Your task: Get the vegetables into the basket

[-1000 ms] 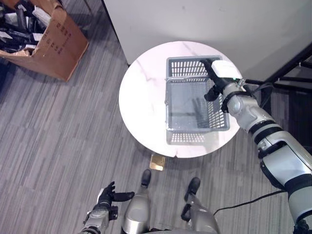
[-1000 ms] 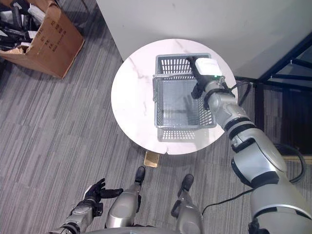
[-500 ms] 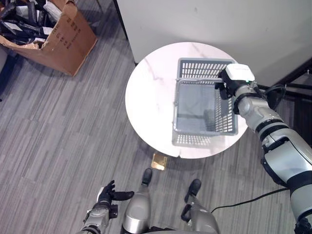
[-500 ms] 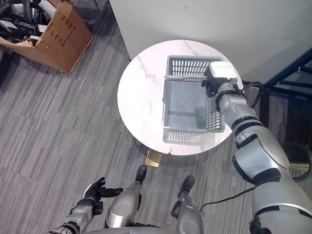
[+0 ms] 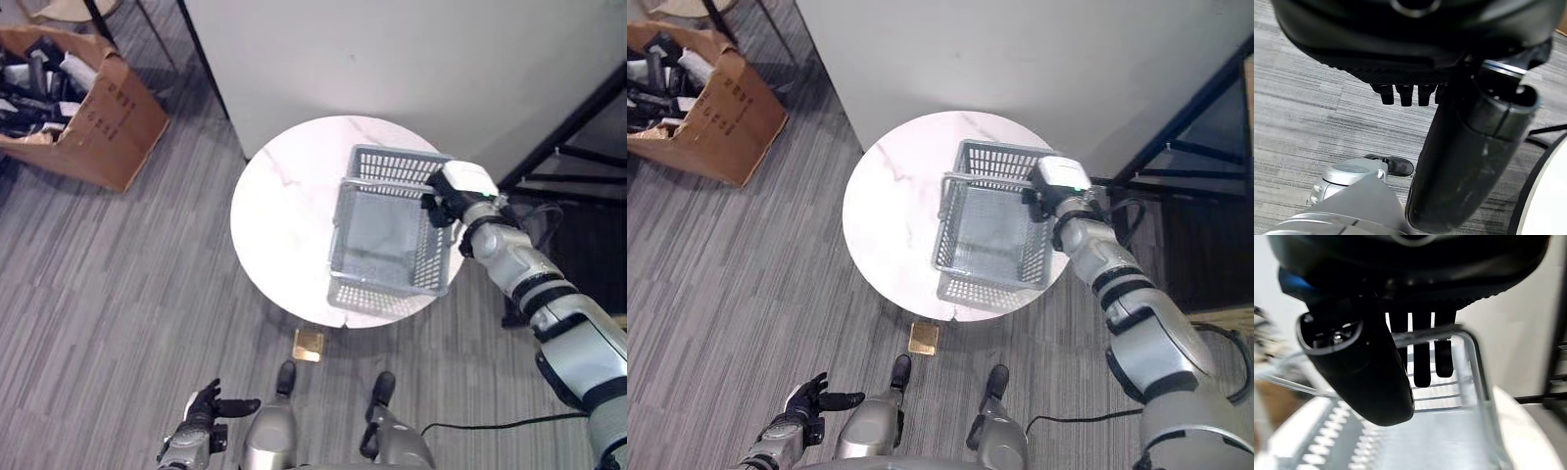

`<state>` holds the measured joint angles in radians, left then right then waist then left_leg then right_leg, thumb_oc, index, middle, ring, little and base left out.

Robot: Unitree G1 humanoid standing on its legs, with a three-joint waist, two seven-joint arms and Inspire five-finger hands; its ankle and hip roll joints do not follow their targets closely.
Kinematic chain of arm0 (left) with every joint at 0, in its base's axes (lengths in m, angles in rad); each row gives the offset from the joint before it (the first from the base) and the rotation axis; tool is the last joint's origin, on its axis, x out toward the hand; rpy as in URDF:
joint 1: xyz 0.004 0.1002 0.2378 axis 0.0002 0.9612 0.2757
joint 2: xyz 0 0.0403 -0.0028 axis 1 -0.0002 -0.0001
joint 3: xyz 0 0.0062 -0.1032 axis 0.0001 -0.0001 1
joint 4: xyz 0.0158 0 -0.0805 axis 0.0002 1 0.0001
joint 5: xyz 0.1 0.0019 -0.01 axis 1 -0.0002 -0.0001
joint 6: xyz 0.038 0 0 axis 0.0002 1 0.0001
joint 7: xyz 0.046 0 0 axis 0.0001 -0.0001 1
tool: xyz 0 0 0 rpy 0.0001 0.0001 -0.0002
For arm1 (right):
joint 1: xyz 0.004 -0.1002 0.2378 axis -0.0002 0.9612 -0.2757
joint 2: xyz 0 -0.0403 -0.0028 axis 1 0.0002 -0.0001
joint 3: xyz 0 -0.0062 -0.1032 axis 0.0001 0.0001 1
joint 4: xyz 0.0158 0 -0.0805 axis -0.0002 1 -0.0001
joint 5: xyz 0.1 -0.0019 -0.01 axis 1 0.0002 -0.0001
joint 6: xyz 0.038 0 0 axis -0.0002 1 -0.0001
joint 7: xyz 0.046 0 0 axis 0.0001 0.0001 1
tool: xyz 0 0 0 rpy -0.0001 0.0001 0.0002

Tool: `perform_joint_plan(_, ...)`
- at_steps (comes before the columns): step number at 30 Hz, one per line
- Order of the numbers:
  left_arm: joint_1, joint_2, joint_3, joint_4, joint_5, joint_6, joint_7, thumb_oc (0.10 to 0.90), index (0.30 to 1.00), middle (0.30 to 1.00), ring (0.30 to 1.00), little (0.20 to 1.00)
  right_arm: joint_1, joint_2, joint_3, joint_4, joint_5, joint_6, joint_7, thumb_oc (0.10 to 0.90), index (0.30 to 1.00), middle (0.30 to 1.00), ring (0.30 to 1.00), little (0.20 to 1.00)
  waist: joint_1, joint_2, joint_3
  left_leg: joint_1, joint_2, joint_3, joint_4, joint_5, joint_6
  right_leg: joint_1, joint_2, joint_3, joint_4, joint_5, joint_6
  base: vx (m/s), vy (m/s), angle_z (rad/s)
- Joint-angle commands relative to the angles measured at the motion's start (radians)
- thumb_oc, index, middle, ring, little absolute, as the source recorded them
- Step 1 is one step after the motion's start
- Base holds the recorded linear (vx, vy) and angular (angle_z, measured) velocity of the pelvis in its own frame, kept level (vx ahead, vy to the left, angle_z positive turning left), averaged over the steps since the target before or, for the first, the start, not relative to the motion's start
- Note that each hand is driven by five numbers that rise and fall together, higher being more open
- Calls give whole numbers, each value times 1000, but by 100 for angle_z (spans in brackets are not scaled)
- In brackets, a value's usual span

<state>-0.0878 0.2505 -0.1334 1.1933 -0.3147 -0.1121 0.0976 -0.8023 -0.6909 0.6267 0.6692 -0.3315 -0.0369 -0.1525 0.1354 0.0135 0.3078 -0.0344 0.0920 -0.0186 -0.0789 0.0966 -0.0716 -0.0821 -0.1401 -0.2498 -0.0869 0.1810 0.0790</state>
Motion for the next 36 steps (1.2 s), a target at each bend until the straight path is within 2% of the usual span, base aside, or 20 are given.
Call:
perform_joint_plan(1, -2, 28, 14, 73, 18, -4, 19, 900, 1000, 1000, 1000, 1000, -3, 32, -153, -185, 226, -74, -66, 400, 300, 300, 300, 300, -15, -58, -62, 7, 14, 6, -8, -44, -28, 115, -69, 40, 0, -75, 86, 40, 16, -14)
perform_joint_plan(8, 11, 24, 48, 99, 47, 12, 11, 900, 1000, 1000, 1000, 1000, 95, 91, -207, -338, 367, -101, -14, 400, 300, 300, 300, 300, -44, -61, -88, 44, 21, 36, -8, -55, -30, 132, -67, 60, 0, -81, 84, 25, 15, -17)
perform_joint_plan(10, 19, 18, 65, 108, 61, 19, 13, 900, 1000, 1000, 1000, 1000, 152, 109, -223, -435, 398, -110, 11, 400, 300, 300, 300, 300, -61, -61, -104, 66, 23, 53, -8, -64, -29, 138, -67, 76, 0, -82, 85, 27, 23, -22)
perform_joint_plan(14, 25, 12, 90, 114, 76, 28, 21, 900, 1000, 1000, 1000, 1000, 227, 122, -258, -538, 412, -121, 23, 400, 300, 300, 300, 300, -79, -60, -118, 83, 23, 69, -8, -71, -27, 148, -69, 85, 0, -83, 86, 14, 14, -12)
perform_joint_plan(17, 36, 14, 122, 113, 101, 28, 34, 900, 1000, 1000, 1000, 1000, 323, 104, -287, -650, 374, -137, 47, 400, 300, 300, 300, 300, -92, -57, -129, 99, 22, 80, -8, -76, -27, 156, -69, 91, 0, -84, 87, 11, 12, -13)
perform_joint_plan(21, 36, 19, 133, 106, 122, 25, 48, 900, 1000, 1000, 1000, 1000, 392, 89, -296, -701, 361, -146, 77, 400, 300, 300, 300, 300, -101, -56, -130, 105, 24, 85, -8, -78, -28, 158, -69, 96, 0, -84, 88, 11, 3, -6)
perform_joint_plan(22, -234, 216, 159, 185, 111, 114, 25, 900, 1000, 1000, 1000, 1000, 378, 83, -256, -685, 385, -127, 126, 400, 300, 300, 300, 300, -155, -53, -153, 115, 30, 111, -8, -72, -31, 148, -65, 117, 0, -76, 93, 53, 15, 4)
perform_joint_plan(23, -74, 80, 141, 156, 109, 33, 88, 900, 1000, 1000, 1000, 1000, 434, 86, -266, -764, 373, -161, 92, 400, 300, 300, 300, 300, -148, -58, -150, 122, 32, 116, -8, -86, -31, 153, -66, 117, 0, -84, 91, 0, 0, 0)
perform_joint_plan(24, 41, -2, 149, 122, 168, 36, 115, 900, 1000, 1000, 1000, 1000, 528, 78, -324, -756, 352, -171, 84, 400, 300, 300, 300, 300, -125, -64, -140, 115, 29, 105, -8, -84, -31, 154, -66, 112, 0, -85, 90, -38, -35, -18)
perform_joint_plan(26, 80, -8, 165, 103, 175, 24, 123, 900, 1000, 1000, 1000, 1000, 565, 42, -368, -760, 327, -171, 63, 400, 300, 300, 300, 300, -112, -61, -135, 111, 26, 97, -8, -81, -28, 157, -68, 103, 0, -84, 92, -40, -38, -26)
perform_joint_plan(29, 91, 7, 164, 64, 188, 7, 153, 900, 1000, 1000, 1000, 1000, 644, 56, -417, -765, 306, -192, 28, 400, 300, 300, 300, 300, -113, -55, -124, 114, 23, 93, -8, -80, -23, 162, -72, 97, 0, -82, 97, -8, -1, 3)
perform_joint_plan(36, 87, 19, 154, 40, 210, -15, 170, 900, 1000, 1000, 1000, 1000, 687, 37, -444, -758, 203, -207, -10, 400, 300, 300, 300, 300, -121, -56, -125, 125, 21, 95, -8, -84, -18, 168, -73, 103, 0, -83, 98, 3, 0, 1)
